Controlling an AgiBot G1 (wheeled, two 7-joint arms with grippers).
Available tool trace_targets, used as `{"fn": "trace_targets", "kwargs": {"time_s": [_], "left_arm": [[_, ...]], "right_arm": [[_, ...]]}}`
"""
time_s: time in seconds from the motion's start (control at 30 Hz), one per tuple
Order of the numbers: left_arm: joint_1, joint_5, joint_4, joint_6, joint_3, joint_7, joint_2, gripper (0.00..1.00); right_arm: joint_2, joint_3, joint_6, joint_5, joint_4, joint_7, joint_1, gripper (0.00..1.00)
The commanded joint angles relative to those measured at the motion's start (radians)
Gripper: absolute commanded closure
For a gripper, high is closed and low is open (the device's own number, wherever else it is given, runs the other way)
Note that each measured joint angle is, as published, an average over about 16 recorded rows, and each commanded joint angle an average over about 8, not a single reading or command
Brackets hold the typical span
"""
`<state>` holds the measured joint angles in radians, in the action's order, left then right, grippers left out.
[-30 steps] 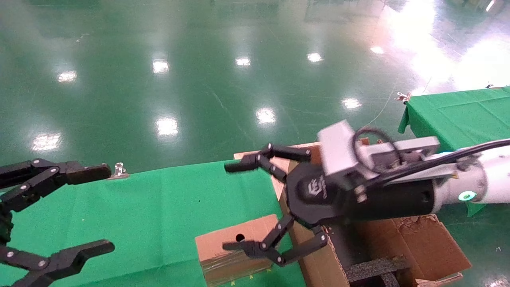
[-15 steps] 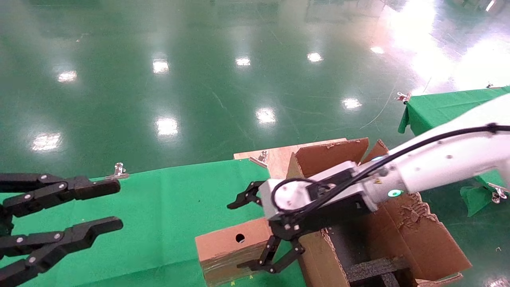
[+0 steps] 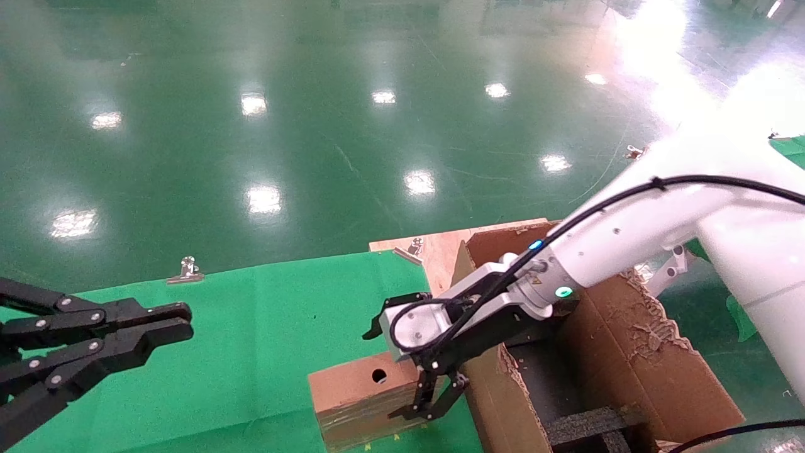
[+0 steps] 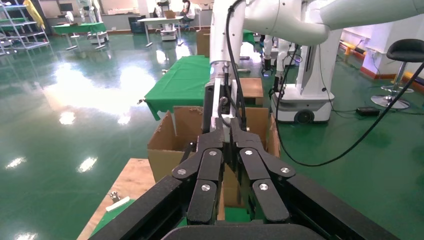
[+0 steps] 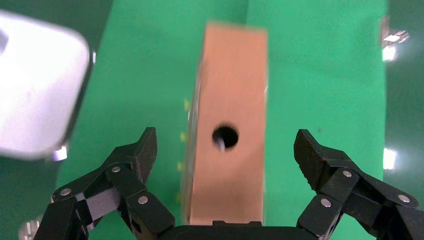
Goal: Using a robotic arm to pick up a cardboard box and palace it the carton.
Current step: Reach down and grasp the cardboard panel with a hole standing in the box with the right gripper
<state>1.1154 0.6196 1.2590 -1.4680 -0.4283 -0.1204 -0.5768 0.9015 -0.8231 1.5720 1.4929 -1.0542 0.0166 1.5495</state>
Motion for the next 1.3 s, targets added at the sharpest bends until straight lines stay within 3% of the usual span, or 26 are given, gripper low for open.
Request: {"fn": "trace_targets", "kwargs": {"time_s": [0.03,0.27,0.33,0.53,0.57,0.63,1.3], "left_arm": [[0.0,0.0,0.0,0.0,0.0,0.0,0.0,1.0],[0.0,0.0,0.0,0.0,0.0,0.0,0.0,0.97],[0.0,0.0,0.0,0.0,0.0,0.0,0.0,0.72],[0.0,0.0,0.0,0.0,0.0,0.0,0.0,0.0],[0.0,0.0,0.0,0.0,0.0,0.0,0.0,0.0],[0.0,0.0,0.0,0.0,0.0,0.0,0.0,0.0],[0.0,-0.001,0.0,0.0,0.0,0.0,0.0,0.0]], "right_arm": [[0.021,-0.032,0.002,0.037,0.009,-0.014,0.026,0.0],[0.052,-0.096,-0.004,0.077,0.016,-0.048,0.068,0.0],[0.055,-0.106,-0.006,0.078,0.015,-0.052,0.072,0.09],[0.062,-0.128,-0.011,0.086,0.016,-0.056,0.082,0.82],[0.063,-0.13,-0.011,0.086,0.016,-0.056,0.083,0.93],[0.063,-0.131,-0.012,0.086,0.016,-0.057,0.084,1.0],[0.058,-0.12,-0.011,0.079,0.014,-0.056,0.078,1.0]]}}
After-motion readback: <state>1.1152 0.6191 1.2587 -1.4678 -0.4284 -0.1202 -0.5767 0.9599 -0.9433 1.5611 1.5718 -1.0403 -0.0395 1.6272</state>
